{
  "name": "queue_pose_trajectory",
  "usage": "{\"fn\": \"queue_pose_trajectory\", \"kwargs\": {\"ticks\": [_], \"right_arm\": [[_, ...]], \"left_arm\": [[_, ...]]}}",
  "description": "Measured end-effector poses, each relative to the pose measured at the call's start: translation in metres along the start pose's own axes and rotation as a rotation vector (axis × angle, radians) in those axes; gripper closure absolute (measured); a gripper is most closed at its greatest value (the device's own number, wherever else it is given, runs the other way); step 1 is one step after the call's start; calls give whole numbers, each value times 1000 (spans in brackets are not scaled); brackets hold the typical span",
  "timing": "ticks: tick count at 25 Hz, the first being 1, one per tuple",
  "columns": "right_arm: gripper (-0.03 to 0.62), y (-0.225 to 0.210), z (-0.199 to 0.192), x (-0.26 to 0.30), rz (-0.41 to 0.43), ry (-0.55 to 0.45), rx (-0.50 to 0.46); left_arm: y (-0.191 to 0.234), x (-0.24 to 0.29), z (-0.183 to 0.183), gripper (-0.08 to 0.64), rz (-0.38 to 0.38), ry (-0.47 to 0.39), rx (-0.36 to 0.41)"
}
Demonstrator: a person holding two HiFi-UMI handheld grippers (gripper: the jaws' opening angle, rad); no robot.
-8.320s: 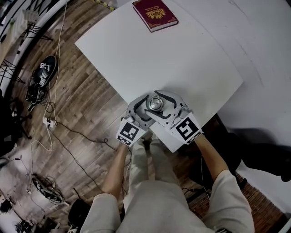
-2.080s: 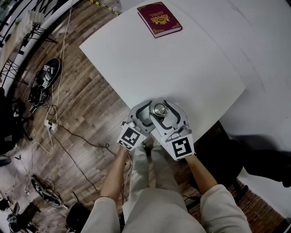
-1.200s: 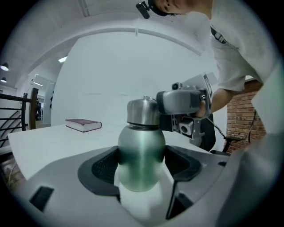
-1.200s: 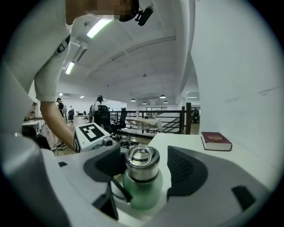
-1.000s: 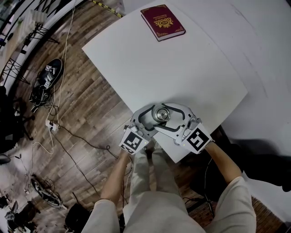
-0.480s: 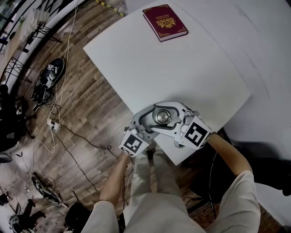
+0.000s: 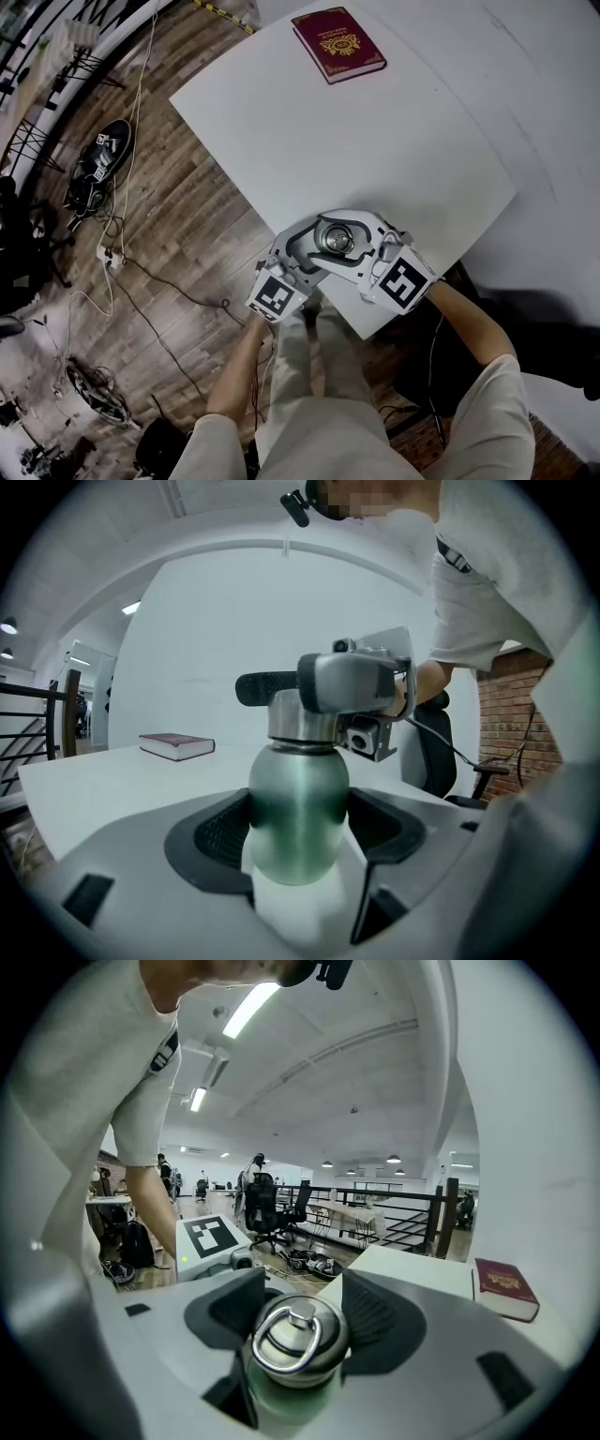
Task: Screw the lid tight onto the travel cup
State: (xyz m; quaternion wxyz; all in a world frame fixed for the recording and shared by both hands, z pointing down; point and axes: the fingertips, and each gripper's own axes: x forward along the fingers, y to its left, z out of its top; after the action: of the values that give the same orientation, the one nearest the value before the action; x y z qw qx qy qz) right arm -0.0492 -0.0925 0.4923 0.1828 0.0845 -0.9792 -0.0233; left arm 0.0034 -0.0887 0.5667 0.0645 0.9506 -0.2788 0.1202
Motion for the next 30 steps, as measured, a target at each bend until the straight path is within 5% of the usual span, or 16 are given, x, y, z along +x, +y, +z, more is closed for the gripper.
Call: {"fn": "queue_pose_trajectory", "kwargs": {"ticks": [22,26,30], "right_arm": [[339,-33,-3,-12,-732,7,213],[339,-36,-4,-15,-805,5,239],[334,-34,0,-14,-768,-55,222]], "left_arm": [[1,0,0,232,7,3,1],[0,0,0,232,8,3,2],[0,0,0,232,9,0,2]]}}
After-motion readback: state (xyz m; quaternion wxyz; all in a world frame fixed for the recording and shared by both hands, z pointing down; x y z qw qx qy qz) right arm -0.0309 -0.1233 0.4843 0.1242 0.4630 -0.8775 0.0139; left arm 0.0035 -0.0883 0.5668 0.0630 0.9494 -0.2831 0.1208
